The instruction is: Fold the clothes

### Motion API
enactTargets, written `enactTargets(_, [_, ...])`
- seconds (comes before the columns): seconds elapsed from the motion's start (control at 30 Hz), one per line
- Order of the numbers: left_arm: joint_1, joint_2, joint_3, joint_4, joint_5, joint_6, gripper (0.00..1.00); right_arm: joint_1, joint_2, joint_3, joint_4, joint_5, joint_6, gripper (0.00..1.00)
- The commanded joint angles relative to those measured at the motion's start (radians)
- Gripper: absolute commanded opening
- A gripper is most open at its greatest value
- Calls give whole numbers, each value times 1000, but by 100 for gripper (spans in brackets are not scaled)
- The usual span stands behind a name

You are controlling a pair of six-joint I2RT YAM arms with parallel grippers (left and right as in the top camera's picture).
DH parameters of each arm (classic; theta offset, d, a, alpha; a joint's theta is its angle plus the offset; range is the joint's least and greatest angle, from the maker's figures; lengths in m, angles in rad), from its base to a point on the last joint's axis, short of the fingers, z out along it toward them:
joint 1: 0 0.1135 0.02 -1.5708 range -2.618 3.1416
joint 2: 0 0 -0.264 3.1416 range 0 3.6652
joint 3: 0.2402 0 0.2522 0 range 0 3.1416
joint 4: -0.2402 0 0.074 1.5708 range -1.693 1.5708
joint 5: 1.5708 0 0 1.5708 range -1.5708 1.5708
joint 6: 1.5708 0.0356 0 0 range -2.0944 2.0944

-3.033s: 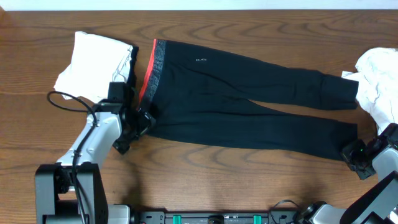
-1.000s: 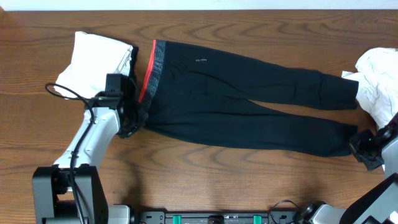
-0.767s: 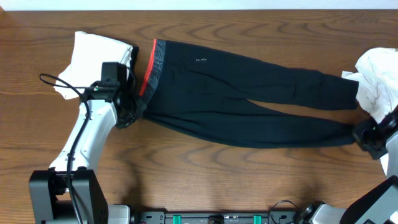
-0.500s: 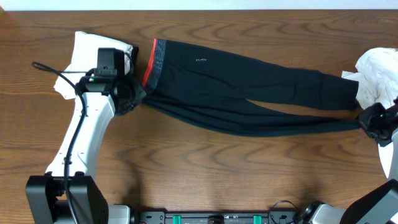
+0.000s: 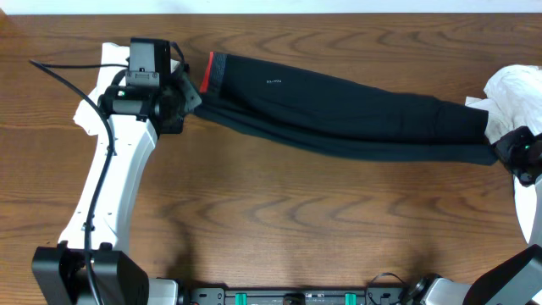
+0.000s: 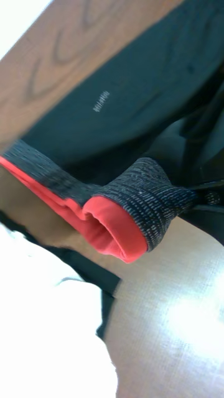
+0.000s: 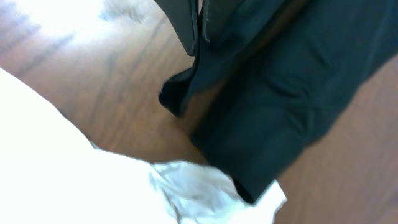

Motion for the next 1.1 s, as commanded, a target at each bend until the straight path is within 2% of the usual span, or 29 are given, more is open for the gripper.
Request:
enactTargets(0.0, [0, 45, 26, 17, -34, 21, 6, 13, 5, 24, 29, -10, 29, 1])
enactTargets(0.47, [-2, 178, 156, 38, -34, 41, 6, 51, 72, 32, 117, 24, 86, 1])
enactTargets(0.83, [-20, 216, 239, 40, -35, 63, 6, 105, 214, 232, 0, 72, 68, 1])
enactTargets(1.07, [-34, 259, 246, 80, -40, 74, 6, 105, 236, 243, 7, 85, 69, 1])
